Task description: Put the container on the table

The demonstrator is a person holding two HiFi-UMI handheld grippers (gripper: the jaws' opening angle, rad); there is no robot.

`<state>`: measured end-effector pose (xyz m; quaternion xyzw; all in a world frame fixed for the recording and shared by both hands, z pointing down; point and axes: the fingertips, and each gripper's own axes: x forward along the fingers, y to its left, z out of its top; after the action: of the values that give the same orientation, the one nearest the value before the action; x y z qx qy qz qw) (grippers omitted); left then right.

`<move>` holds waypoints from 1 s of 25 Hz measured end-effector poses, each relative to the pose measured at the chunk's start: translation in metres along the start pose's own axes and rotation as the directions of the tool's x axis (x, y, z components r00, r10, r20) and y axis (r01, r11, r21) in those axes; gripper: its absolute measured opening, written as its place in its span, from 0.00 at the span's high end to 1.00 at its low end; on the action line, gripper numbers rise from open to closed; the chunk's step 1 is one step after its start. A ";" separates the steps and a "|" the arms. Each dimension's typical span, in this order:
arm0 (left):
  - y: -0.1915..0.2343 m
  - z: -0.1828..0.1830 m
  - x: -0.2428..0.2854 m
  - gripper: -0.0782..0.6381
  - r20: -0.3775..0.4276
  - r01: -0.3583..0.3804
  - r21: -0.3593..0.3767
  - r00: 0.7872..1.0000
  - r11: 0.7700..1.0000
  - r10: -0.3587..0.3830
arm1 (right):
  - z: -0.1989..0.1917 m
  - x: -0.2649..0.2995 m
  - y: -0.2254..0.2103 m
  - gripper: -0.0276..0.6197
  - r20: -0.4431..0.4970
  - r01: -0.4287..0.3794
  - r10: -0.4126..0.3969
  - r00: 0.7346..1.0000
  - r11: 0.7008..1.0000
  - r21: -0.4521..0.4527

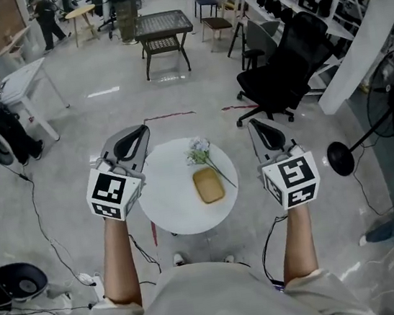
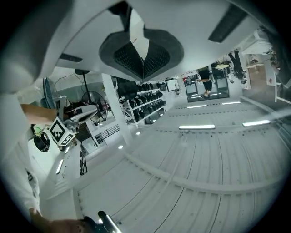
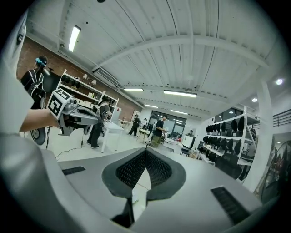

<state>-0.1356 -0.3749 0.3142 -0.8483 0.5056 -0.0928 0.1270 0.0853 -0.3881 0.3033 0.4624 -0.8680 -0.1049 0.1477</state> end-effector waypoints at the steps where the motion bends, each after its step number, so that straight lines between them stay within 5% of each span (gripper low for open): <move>1: 0.003 0.006 -0.003 0.86 0.009 -0.010 0.001 1.000 1.000 0.010 | 0.005 -0.001 0.001 0.94 0.010 -0.004 0.004 1.000 1.000 -0.002; 10: 0.001 0.029 -0.009 0.86 0.051 -0.022 0.037 0.998 0.999 0.020 | 0.022 -0.005 0.001 0.94 0.036 -0.003 0.004 0.999 1.000 -0.019; 25: 0.009 0.016 0.002 0.86 0.009 -0.033 0.057 0.999 0.998 0.032 | 0.013 0.008 0.000 0.94 0.012 -0.015 0.016 1.000 1.000 -0.027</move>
<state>-0.1371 -0.3787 0.2963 -0.8363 0.5161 -0.1018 0.1546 0.0761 -0.3945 0.2926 0.4531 -0.8709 -0.1179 0.1494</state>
